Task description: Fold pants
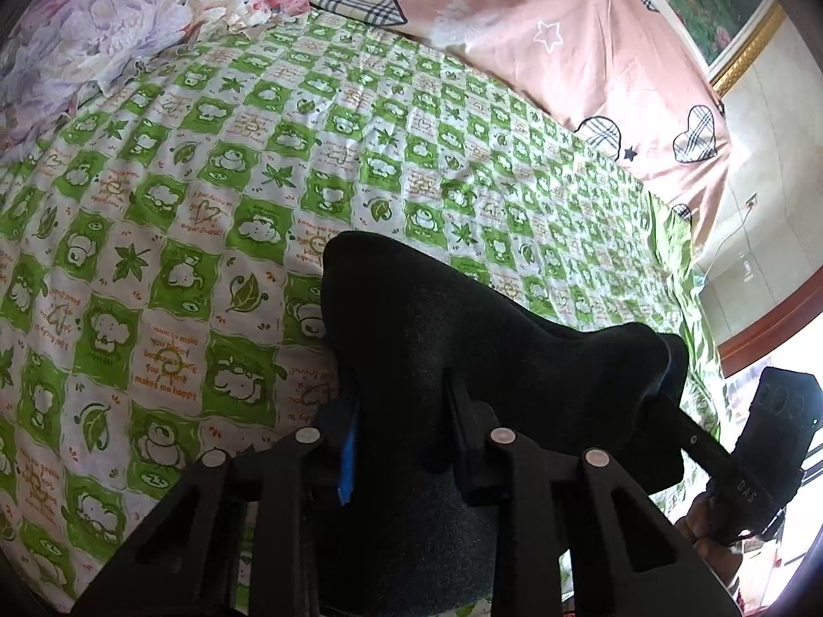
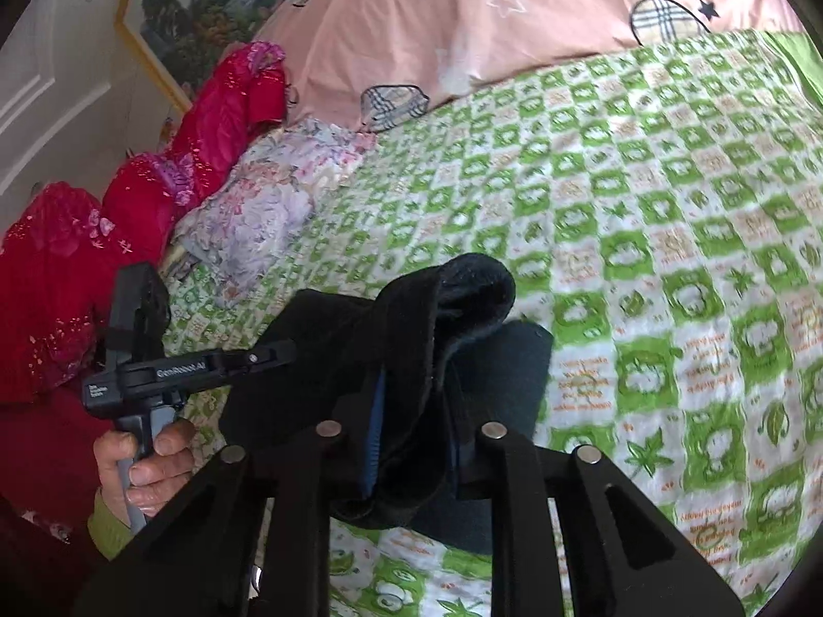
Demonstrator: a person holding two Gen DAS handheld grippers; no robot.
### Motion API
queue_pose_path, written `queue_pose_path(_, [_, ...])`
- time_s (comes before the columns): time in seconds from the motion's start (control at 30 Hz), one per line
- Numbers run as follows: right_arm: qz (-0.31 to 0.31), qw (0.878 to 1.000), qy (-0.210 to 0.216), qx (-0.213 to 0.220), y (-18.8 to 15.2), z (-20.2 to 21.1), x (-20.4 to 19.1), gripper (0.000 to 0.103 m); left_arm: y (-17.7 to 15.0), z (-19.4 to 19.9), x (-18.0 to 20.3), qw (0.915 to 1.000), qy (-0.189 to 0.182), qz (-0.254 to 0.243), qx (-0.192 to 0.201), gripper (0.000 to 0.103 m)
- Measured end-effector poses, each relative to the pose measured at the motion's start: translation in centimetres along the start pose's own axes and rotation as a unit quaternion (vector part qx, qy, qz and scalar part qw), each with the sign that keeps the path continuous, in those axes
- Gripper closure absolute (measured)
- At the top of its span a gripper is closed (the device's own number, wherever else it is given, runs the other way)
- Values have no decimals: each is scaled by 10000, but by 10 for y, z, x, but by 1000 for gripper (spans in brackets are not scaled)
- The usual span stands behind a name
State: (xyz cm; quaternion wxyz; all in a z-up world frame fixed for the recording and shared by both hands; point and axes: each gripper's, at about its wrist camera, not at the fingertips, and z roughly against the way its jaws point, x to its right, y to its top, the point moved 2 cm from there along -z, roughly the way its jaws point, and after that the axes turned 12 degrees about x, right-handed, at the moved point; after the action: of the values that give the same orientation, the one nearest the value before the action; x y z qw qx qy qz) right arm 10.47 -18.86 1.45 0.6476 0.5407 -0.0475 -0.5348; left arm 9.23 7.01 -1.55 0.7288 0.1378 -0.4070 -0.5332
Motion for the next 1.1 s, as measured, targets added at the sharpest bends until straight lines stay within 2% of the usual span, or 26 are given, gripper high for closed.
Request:
queue_pose_path(0.17, [180, 9994, 287, 122, 12, 0, -13, 88, 6, 11, -9, 9996, -179, 195, 111, 78])
queue_pose_path(0.33, [-63, 9998, -47, -203, -8, -6, 11, 87, -3, 3, -8, 9999, -115, 80, 75, 76])
queue_pose_path(0.4, [-211, 9989, -317, -256, -16, -6, 22, 79, -6, 1, -4, 9999, -18, -79, 96, 65])
queue_pose_path(0.47, [-313, 9979, -524, -231, -19, -2, 32, 61, -8, 0, -3, 9997, 103, -208, 120, 56])
queue_pose_path(0.5, [-396, 9975, -545, -213, -18, -1, 36, 59, -8, 1, -4, 9995, 169, -237, 130, 50])
queue_pose_path(0.63, [-554, 9968, -573, -99, -9, 5, 37, 58, -7, 7, -11, 9997, 209, -88, 131, 41])
queue_pose_path(0.67, [-563, 9968, -561, -57, -5, 5, 35, 54, -6, 9, -13, 9996, 238, -52, 165, 38])
queue_pose_path(0.7, [-592, 9966, -574, -19, 0, 2, 33, 49, -4, 9, -14, 9995, 266, -38, 190, 37])
queue_pose_path(0.73, [-639, 9961, -608, 21, 3, 0, 31, 38, -2, 8, -15, 9993, 308, -7, 198, 36])
queue_pose_path(0.77, [-676, 9957, -629, 51, 4, -3, 30, 32, 0, 7, -16, 9993, 333, 34, 187, 33])
queue_pose_path(0.83, [-671, 9952, -712, 18, 5, -12, 27, 31, 2, 2, -19, 9990, 377, 166, 153, 32])
queue_pose_path(0.9, [-449, 9939, -994, -131, -3, -20, 27, 32, 3, -3, -19, 9988, 414, 224, 157, 32])
queue_pose_path(1.0, [-158, 9917, -1234, -329, -20, -24, 36, 37, 1, -13, -24, 9984, 522, 221, 50, 31])
queue_pose_path(1.1, [-492, 9914, -1133, -439, -35, -25, 60, 37, -4, -21, -28, 9989, 400, 240, -48, 31])
